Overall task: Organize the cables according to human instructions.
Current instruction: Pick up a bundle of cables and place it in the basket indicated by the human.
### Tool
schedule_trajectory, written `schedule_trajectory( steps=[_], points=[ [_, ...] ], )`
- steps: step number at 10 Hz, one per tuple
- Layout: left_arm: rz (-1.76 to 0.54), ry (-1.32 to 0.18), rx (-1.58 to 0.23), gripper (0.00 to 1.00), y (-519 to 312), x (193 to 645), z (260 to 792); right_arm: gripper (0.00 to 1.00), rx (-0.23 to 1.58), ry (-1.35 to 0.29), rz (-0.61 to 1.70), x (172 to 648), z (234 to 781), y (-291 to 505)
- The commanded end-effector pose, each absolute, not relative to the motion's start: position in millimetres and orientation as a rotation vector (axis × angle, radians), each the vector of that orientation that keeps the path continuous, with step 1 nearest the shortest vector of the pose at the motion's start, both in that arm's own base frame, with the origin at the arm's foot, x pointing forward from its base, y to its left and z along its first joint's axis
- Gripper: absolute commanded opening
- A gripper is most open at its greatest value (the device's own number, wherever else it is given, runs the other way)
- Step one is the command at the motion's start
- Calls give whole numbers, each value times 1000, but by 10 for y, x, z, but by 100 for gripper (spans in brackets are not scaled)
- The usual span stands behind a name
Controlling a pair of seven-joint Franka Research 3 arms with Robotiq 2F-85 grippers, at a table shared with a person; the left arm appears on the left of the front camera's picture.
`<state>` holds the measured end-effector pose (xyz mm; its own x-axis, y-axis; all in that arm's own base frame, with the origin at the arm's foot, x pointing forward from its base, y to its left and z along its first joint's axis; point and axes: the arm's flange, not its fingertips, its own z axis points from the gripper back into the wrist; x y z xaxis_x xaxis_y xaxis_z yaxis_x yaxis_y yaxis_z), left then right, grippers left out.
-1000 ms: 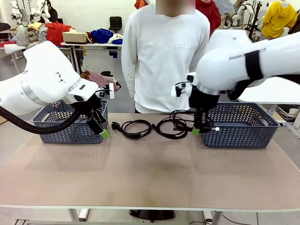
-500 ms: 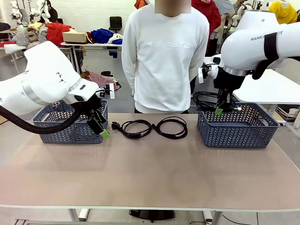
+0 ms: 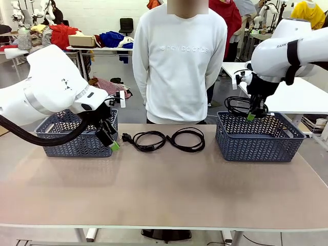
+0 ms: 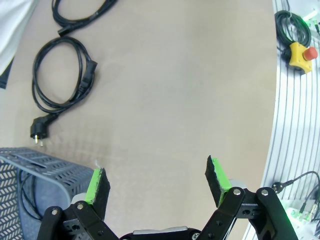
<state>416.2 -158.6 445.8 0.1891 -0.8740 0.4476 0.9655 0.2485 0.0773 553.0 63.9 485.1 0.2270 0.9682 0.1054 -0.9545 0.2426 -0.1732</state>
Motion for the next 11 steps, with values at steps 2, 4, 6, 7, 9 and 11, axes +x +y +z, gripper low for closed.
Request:
schedule_trajectory(
  steps=[2,4,6,7,9,11],
  points=[
    [-1308,-435,-247,100,-1566,4162,4483,0,-62,-233,1320,5632,4751,402],
    [-1308,-435,-247,100,-1566,4162,4483,0,-59,-217,1306,5611,4632,314],
    [-1308,-435,-247,100,-1566,4162,4483,0,-47,-221,1296,5607,4483,263],
    [-1308,-435,-247,100,-1566,4162,4483,0,-51,-216,1292,5606,4418,266],
    [-1308,-435,-247,100,-1566,4162,4483,0,-53,-213,1291,5598,4394,287],
    [-1308,-435,-247,100,-1566,4162,4483,25,-55,-196,1280,5597,4379,305]
  ],
)
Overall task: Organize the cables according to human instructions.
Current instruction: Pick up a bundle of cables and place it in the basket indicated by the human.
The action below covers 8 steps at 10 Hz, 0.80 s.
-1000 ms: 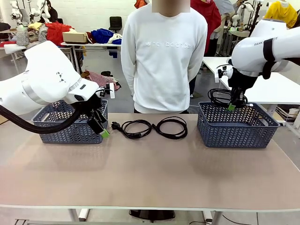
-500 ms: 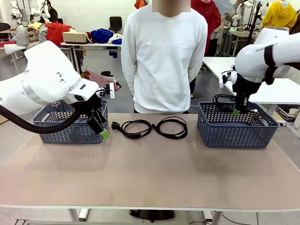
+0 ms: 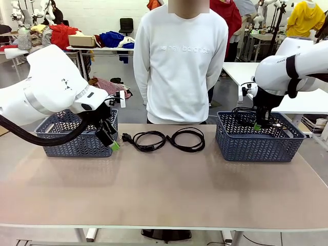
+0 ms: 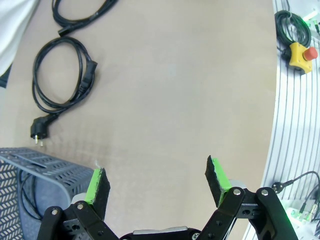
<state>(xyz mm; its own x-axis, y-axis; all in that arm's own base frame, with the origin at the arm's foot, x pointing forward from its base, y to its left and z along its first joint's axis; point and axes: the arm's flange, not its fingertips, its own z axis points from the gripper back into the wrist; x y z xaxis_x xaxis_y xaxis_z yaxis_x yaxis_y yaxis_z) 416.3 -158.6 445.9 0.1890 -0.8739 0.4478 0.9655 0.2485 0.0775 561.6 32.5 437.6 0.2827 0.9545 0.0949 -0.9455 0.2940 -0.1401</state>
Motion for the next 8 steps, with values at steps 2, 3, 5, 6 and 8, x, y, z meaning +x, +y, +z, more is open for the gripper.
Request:
schedule_trajectory(
  steps=[2,3,5,6,8],
  points=[
    [-1308,-435,-247,100,-1566,4162,4483,44,-60,-202,1266,5626,4336,324],
    [-1308,-435,-247,100,-1566,4162,4483,51,-52,-205,1265,5620,4338,329],
    [-1308,-435,-247,100,-1566,4162,4483,70,-41,-218,1251,5598,4402,324],
    [-1308,-435,-247,100,-1566,4162,4483,83,-35,-216,1249,5589,4423,320],
    [-1308,-435,-247,100,-1566,4162,4483,100,-25,-213,1248,5580,4420,316]
  ],
)
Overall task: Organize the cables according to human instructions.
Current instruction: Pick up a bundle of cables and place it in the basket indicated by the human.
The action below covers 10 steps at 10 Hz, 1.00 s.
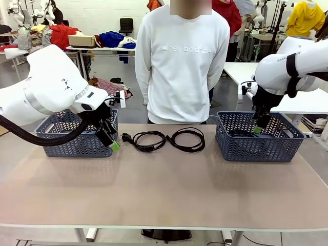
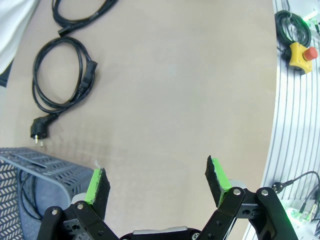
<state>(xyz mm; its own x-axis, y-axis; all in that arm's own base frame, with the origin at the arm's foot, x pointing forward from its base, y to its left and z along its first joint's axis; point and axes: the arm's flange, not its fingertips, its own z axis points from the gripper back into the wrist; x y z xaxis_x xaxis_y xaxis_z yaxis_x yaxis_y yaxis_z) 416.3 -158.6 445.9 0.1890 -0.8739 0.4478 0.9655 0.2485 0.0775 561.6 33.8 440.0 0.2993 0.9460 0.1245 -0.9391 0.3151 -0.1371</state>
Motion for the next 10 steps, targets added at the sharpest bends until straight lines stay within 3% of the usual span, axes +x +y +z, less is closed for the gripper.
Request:
schedule_trajectory(
  steps=[1,10],
  points=[
    [-1308,-435,-247,100,-1566,4162,4483,100,-24,-208,1248,5579,4418,319],
    [-1308,-435,-247,100,-1566,4162,4483,100,-33,-185,1252,5609,4379,340]
  ],
)
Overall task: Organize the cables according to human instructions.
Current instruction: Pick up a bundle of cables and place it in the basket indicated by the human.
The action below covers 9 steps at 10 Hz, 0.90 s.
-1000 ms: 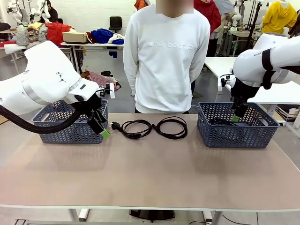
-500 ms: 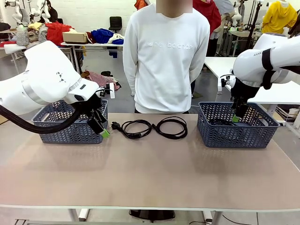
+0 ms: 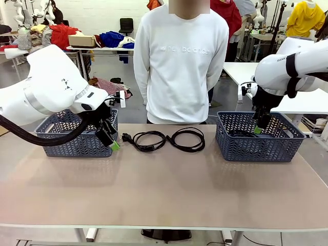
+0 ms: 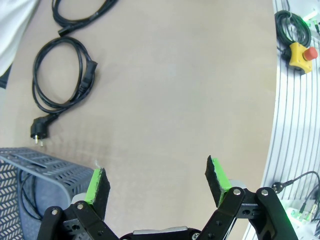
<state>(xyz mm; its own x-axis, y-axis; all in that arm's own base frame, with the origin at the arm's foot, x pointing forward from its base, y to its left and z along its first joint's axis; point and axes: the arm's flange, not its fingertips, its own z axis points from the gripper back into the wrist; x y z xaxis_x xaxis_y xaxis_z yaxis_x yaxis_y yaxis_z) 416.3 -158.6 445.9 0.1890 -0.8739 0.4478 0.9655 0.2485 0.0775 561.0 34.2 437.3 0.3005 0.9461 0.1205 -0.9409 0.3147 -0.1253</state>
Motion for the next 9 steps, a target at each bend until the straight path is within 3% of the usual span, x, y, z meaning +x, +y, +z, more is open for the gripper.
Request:
schedule_trajectory(
  steps=[1,9],
  points=[
    [-1308,-435,-247,100,-1566,4162,4483,100,21,-220,1161,5552,4412,401],
    [-1308,-435,-247,100,-1566,4162,4483,100,129,-377,941,4454,4746,1044]
  ],
)
